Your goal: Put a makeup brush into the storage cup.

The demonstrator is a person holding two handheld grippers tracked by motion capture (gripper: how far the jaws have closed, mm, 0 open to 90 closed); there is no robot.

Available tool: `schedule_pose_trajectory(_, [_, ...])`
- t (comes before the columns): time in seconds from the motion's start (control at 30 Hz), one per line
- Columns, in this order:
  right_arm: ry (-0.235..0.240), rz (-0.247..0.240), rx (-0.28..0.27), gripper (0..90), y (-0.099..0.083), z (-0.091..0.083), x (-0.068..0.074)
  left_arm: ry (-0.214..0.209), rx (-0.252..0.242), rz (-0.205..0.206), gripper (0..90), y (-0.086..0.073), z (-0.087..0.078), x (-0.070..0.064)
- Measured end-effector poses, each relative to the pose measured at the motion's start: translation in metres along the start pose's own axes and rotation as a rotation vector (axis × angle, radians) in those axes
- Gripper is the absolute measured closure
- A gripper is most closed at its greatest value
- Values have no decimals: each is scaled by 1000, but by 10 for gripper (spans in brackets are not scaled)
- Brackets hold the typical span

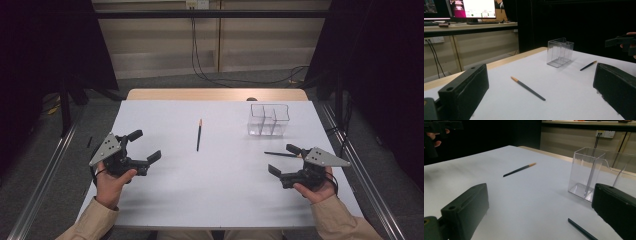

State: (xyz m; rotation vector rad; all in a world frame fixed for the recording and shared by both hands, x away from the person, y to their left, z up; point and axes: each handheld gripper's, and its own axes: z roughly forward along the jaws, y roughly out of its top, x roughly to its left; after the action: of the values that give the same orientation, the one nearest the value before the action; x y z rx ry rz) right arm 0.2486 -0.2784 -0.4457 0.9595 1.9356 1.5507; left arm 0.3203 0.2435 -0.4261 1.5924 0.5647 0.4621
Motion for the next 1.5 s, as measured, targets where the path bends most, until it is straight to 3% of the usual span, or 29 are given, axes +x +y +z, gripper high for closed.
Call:
schedule_pose_trajectory(0.9, [15, -10, -3, 3, 0, 1, 1, -10, 2, -27, 0, 6, 61, 1])
schedule_pose_trajectory(1.5, [18, -12, -7, 4, 0, 1, 1, -18, 40, -36, 0, 2, 94, 1])
